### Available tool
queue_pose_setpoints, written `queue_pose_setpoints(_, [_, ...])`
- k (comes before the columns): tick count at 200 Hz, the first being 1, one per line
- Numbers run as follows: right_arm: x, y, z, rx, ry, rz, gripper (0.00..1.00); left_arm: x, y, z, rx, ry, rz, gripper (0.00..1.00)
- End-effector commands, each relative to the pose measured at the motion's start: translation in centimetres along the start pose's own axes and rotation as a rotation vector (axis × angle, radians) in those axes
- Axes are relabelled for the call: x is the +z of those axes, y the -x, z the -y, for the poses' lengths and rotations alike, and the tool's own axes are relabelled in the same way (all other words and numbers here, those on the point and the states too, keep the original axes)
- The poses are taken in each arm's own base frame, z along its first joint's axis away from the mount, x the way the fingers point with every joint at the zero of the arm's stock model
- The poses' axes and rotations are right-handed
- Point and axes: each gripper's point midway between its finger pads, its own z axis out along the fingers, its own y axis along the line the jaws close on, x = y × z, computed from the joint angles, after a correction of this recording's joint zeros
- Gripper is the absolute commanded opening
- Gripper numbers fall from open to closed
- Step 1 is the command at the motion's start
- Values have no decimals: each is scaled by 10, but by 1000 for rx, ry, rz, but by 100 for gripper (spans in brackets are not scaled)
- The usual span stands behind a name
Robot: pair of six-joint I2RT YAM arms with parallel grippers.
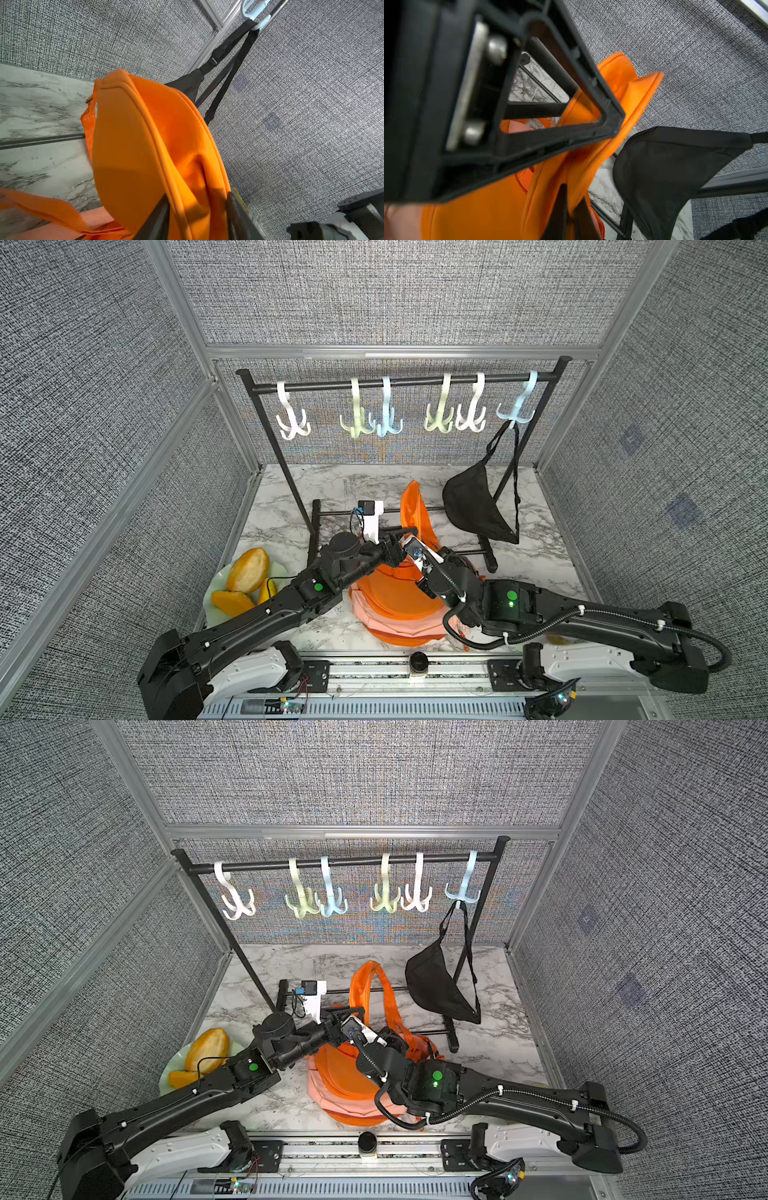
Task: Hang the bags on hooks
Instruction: Pick up the bag from the bag.
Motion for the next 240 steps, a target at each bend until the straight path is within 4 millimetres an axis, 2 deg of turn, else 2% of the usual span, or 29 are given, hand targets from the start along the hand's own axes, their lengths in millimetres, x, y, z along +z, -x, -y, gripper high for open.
queue_pose_setpoints(1, [-1,10,1,15,-10,28,0,2,5,8,21,-35,9,46])
queue_pose_setpoints(58, [-3,9,0,18,-1,35,0,4,2,11,21,-59,2,45])
queue_pose_setpoints(91, [-5,9,1,23,3,41,1,6,3,1,22,10,-9,15])
queue_pose_setpoints(106, [-6,8,1,23,4,40,5,5,2,-1,27,24,-11,8])
queue_pose_setpoints(125, [-8,8,1,32,17,42,14,2,3,-1,50,29,-10,5])
queue_pose_setpoints(148, [-18,11,4,72,59,44,48,-7,9,3,101,28,-2,0])
queue_pose_setpoints(162, [-28,13,13,109,66,69,61,-13,12,9,148,13,-7,0])
queue_pose_setpoints(177, [-42,17,30,167,63,125,69,-22,16,20,196,-20,-16,0])
queue_pose_setpoints(198, [-61,20,60,281,58,214,77,-35,20,41,270,-98,-36,0])
queue_pose_setpoints(222, [-69,11,95,402,33,237,82,-52,32,58,334,-137,-35,0])
queue_pose_setpoints(234, [-65,1,109,449,15,217,83,-62,39,67,364,-155,-24,0])
queue_pose_setpoints(240, [-70,-1,120,488,14,236,83,-67,42,72,378,-168,-17,0])
